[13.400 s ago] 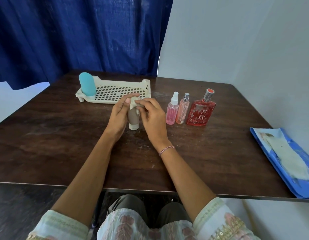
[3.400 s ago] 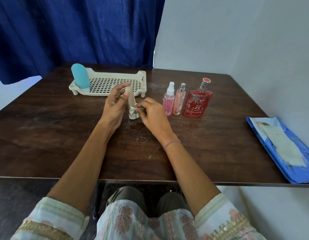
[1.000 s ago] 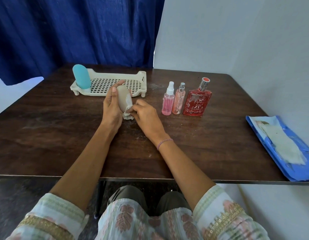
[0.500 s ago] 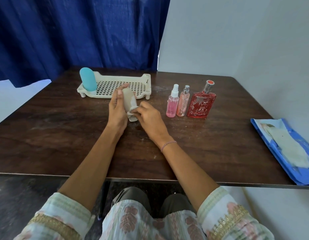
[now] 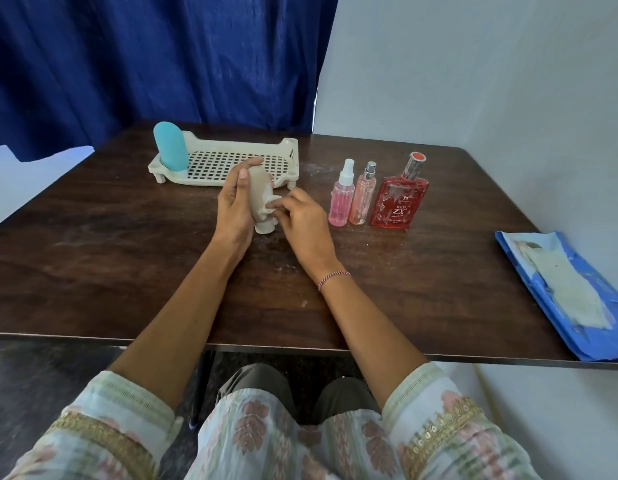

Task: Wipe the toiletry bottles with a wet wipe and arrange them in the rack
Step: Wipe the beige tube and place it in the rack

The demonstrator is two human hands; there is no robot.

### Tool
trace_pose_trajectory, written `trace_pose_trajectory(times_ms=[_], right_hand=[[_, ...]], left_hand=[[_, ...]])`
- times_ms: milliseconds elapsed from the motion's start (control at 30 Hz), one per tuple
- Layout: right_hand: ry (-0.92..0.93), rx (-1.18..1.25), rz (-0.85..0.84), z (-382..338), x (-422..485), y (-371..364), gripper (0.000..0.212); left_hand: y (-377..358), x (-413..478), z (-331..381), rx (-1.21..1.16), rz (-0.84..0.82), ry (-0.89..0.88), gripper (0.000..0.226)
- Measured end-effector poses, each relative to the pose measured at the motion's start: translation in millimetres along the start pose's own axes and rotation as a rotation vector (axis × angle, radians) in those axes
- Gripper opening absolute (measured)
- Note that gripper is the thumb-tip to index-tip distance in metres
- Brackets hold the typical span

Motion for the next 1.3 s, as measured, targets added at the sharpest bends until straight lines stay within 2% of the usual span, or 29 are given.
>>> trace_pose_trajectory(times_ms=[100,333,533,733,867,1033,1300], right_hand=[[-0.020,0.000,0.005,6,-1,2,0.014],[0.105,0.003,-0.010,-5,-3,-1,0.015],[-0.043,0.098,0.061,5,-1,2,0.016],[0.000,0.142,0.034,1,-4,1,0.025],[-0.065,0.188,0.037,3,-1,1,0.036],[-0.152,0.143,0.090,13,-1,3,0.025],[0.024,0.095,0.071,2,-5,2,0.017]], left_hand=[[-1,-1,-2,-0.008,-0.014,-0.008,0.028],[-1,-1,0,-0.033,-0.037,-0.020,0.027],[-3,-3,1,-0.054,-0.031,-0.031,0.025],[-3,-2,0,-0.040,-0.073,-0.044,0.024],[-4,-2,2,-0.060,-0.064,-0.035,0.024],[-6,-3,1,-0.053,-0.076,-0.031,0.024],[-2,-3,-2,-0.104,-0.129,-0.019,0.026]])
Point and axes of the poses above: each hand's wrist, its own x-axis towards the middle knuckle, its own y-axis out of the back of the hand, z = x × y, the point moved 2 cm from there along x, towards the middle knuckle, and after that the axes turned 1 degree about -z, right-handed, at the moved point
